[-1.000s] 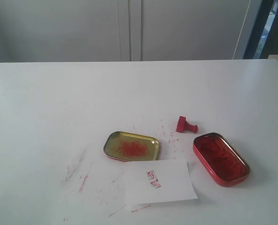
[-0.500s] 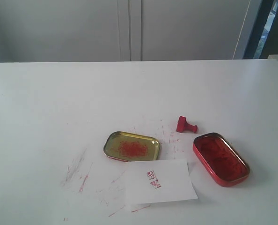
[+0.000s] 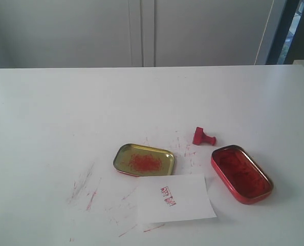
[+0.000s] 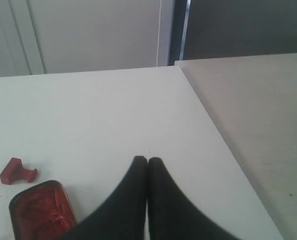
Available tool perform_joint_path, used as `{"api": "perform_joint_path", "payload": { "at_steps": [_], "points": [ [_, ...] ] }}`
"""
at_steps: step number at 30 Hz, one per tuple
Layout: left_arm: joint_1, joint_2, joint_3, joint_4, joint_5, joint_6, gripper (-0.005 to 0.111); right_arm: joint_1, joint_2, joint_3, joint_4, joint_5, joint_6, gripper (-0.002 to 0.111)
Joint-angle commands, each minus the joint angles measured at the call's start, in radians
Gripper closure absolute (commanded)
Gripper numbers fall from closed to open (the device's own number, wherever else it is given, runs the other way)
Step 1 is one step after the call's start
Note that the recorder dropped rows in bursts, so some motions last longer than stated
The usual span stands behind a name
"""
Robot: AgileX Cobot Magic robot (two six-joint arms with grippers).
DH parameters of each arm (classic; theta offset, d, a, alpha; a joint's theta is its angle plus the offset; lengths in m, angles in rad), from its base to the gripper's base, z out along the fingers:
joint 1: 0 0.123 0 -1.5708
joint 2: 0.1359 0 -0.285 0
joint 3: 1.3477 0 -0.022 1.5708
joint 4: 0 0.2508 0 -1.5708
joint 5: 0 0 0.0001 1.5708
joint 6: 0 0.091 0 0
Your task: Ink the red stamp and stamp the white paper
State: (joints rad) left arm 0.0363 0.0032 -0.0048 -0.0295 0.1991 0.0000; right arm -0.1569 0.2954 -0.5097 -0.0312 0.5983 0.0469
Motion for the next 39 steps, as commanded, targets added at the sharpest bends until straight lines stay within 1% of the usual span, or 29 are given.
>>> {"api": "perform_joint_path", "payload": {
  "at_steps": [1,31,39],
  "points": [
    [-0.001,-0.003,0.005,-0.001,0.003,0.000,0.107,-0.006,-0.014,0.009,-0.013,-0.028,0.003,0.108],
    [-0.001,-0.003,0.005,-0.001,0.003,0.000,0.107,-0.006,-0.014,0.012,-0.013,-0.026,0.003,0.108],
    [-0.001,-0.003,0.005,-0.001,0.003,0.000,0.107,-0.003,-0.070,0.012,-0.013,-0.042,0.003,0.108]
  ]
}}
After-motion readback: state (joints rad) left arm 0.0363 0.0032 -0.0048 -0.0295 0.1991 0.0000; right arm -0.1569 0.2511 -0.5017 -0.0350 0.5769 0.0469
